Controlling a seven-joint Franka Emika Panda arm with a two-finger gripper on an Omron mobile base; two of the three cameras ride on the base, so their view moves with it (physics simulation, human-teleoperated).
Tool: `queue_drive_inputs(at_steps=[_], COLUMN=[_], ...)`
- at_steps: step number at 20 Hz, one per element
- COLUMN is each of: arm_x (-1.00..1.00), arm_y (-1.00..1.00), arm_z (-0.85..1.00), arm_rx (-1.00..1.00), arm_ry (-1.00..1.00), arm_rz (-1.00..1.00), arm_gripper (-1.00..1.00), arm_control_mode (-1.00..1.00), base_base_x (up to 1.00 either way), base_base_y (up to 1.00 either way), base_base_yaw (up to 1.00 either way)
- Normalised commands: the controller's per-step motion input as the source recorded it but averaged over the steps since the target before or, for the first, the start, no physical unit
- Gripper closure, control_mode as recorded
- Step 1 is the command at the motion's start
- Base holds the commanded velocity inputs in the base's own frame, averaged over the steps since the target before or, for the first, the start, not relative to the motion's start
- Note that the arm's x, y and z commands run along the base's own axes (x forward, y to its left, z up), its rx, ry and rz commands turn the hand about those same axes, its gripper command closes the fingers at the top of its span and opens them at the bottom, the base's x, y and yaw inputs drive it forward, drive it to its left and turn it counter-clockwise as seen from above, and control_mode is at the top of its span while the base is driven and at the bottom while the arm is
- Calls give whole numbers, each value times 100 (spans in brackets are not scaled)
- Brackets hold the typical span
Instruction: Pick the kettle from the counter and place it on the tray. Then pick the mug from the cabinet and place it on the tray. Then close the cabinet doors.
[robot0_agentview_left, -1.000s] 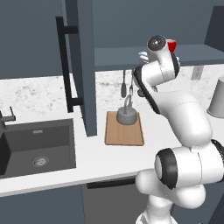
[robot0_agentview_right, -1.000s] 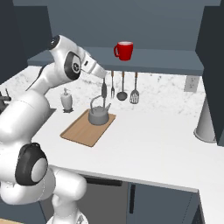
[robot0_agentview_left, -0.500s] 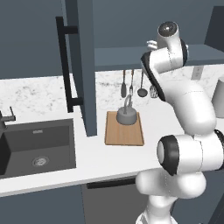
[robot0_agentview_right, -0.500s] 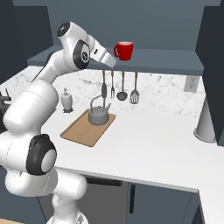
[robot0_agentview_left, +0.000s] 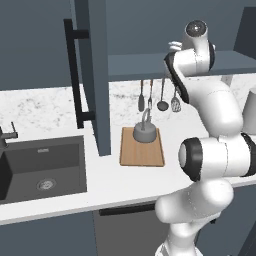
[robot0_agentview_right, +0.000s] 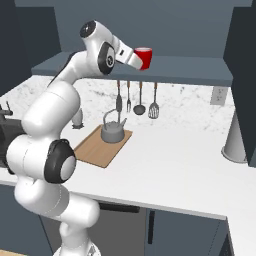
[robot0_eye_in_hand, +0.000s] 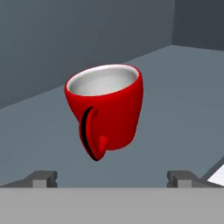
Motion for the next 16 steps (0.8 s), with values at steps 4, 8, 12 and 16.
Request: queue_drive_inputs(at_steps=[4,8,12,16], arm_x=[40,21,22,7], arm_y=[0,0,0,-10], arm_z=[0,-5,0,1], arm_rx=[-8,-7,-5,-6], arm_ry=[0,0,0,0], arm_rz=[2,10,3,0], arm_gripper=[-100,-100,-100,-100], arm_control_mode=[-100,-100,-100,-100], base_base_x=[0,0,0,0], base_base_y=[0,0,0,0], base_base_yaw=[0,0,0,0])
